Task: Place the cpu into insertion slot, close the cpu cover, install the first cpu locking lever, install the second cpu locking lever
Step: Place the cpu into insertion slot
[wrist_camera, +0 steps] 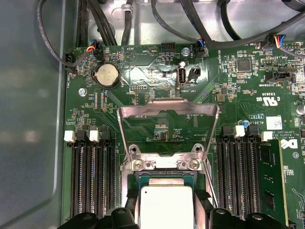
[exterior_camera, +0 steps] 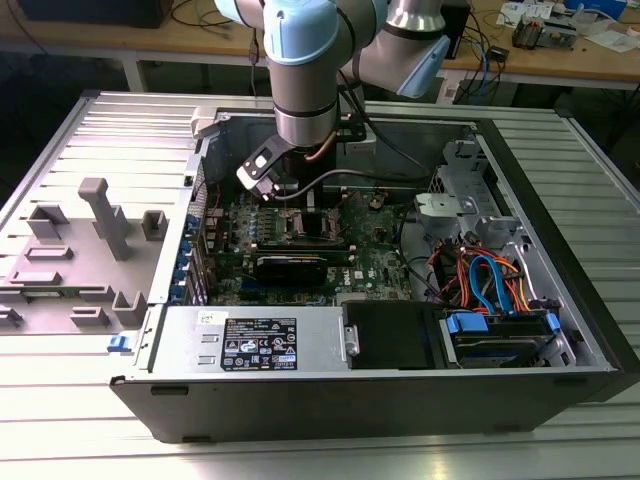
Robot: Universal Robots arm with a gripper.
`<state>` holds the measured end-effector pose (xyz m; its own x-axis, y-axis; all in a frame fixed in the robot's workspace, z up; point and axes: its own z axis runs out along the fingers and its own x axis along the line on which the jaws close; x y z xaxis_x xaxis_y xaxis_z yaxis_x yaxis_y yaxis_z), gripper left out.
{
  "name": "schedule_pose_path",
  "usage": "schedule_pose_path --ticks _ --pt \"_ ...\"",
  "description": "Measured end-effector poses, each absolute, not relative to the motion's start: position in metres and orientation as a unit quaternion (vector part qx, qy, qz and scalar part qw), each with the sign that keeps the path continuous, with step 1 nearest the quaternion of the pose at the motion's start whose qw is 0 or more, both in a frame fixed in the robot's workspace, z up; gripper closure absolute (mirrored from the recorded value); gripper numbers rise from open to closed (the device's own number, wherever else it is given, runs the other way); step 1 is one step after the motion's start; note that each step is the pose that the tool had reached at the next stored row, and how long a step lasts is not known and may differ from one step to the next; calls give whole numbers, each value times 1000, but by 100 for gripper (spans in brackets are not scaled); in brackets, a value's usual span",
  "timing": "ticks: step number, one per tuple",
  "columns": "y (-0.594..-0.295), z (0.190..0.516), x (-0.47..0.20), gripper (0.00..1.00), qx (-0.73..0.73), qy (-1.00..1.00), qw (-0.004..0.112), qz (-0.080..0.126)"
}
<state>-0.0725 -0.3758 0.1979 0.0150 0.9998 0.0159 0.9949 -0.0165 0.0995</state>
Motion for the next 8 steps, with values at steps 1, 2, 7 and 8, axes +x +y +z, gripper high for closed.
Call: schedule_pose_path --ticks 1,2,7,8 --pt "-376 198 -72 46 712 701 30 41" --pt "-376 198 -72 46 712 701 30 41" --pt "-376 198 -72 46 709 703 30 41" --pt "-376 198 -72 46 709 703 30 41"
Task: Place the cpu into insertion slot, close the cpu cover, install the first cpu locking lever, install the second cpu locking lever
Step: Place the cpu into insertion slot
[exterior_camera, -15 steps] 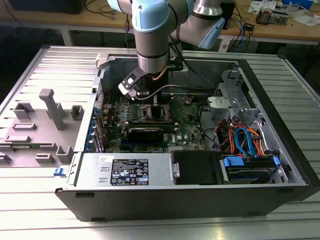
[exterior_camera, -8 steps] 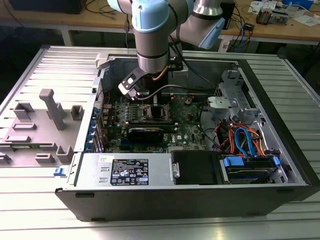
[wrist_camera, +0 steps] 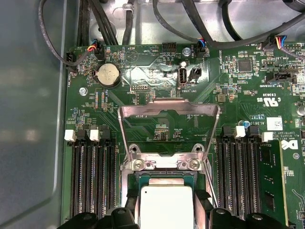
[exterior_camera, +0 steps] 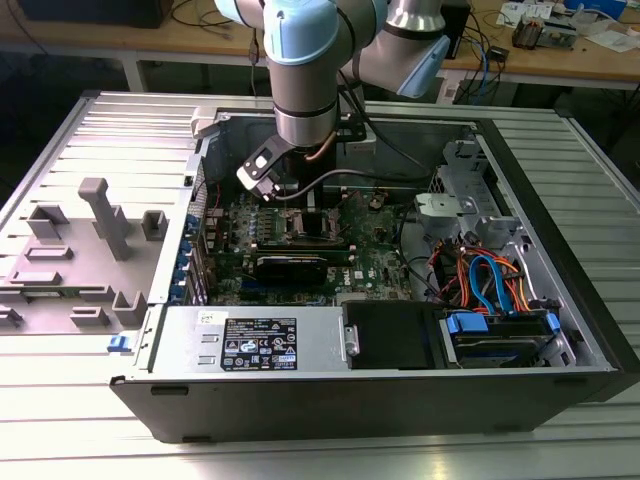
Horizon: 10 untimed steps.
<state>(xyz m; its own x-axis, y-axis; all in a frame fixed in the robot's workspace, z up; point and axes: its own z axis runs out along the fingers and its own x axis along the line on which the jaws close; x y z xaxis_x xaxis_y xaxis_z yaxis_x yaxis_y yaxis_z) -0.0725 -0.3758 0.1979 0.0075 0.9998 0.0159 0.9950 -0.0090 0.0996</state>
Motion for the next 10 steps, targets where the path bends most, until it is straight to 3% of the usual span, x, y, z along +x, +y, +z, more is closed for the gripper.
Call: schedule_pose_path --ticks 10 --pt "-376 198 -72 38 709 703 30 41"
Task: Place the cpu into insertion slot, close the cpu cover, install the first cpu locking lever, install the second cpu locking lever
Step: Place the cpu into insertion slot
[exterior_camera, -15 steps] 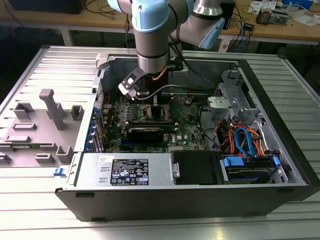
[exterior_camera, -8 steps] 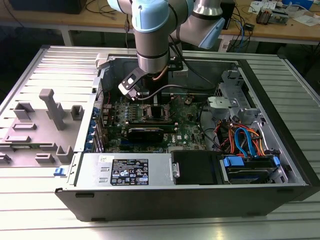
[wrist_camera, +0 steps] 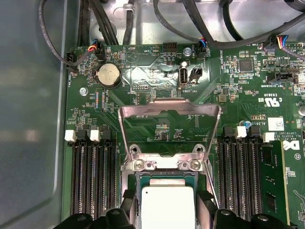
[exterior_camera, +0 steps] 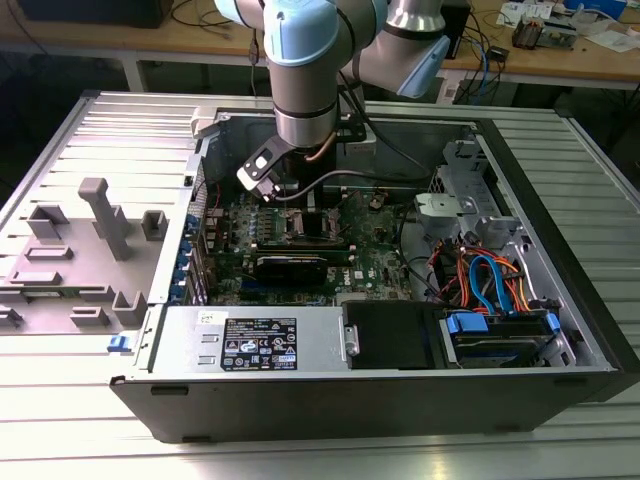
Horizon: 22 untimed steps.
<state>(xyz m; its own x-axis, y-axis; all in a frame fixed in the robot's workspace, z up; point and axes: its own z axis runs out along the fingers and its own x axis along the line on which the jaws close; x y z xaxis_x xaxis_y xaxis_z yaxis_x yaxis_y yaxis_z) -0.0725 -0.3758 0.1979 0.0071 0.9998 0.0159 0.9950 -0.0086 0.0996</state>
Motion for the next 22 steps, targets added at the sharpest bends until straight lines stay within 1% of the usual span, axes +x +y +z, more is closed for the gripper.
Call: schedule_pose_path --ticks 15,18,19,22 --pt "-376 199 -72 38 709 703 30 41" --pt "-376 199 -72 37 709 703 30 41" --pt "-376 199 -72 31 709 703 30 41" --pt "-376 199 -72 31 709 703 30 41"
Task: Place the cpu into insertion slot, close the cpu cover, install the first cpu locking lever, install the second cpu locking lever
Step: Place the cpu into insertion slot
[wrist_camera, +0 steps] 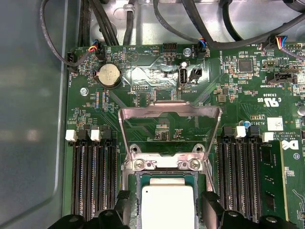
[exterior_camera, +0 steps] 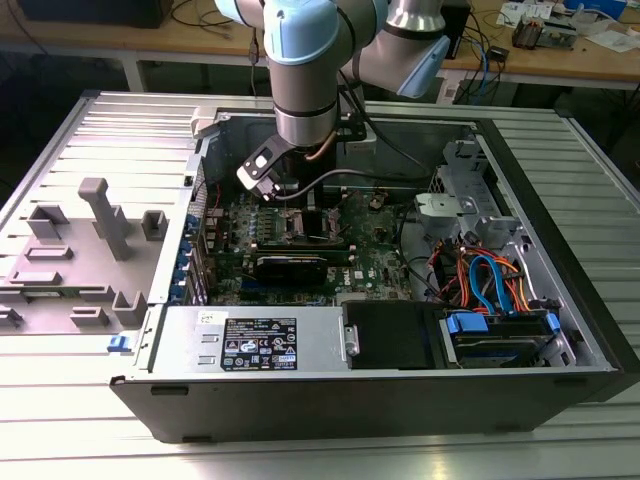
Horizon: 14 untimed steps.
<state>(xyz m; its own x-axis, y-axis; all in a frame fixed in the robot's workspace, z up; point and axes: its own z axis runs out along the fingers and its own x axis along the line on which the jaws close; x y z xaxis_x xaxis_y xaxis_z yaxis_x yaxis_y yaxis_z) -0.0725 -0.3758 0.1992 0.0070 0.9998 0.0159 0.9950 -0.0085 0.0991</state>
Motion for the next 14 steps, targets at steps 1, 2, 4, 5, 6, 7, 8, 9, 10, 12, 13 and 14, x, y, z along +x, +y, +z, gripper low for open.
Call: schedule_pose_path --ticks 1,2,4,5,6,7,8,9,10,12,13,14 --pt "-376 199 -73 31 709 703 30 41" --pt "-376 199 -75 31 709 703 30 41" --pt "-376 199 -77 31 709 703 30 41" --pt "-376 199 -77 31 709 703 30 41" --pt "-376 199 -77 31 709 704 30 41" --pt "-375 199 -77 31 709 704 30 41" --pt "-375 199 -77 31 708 704 30 41" --pt "-375 199 -77 31 708 704 30 41" --pt "-375 199 -76 31 707 706 29 41" --pt "-375 199 -75 31 705 707 29 41" --pt "-375 199 -75 31 705 707 30 40" --pt "-375 199 -75 31 705 707 31 39"
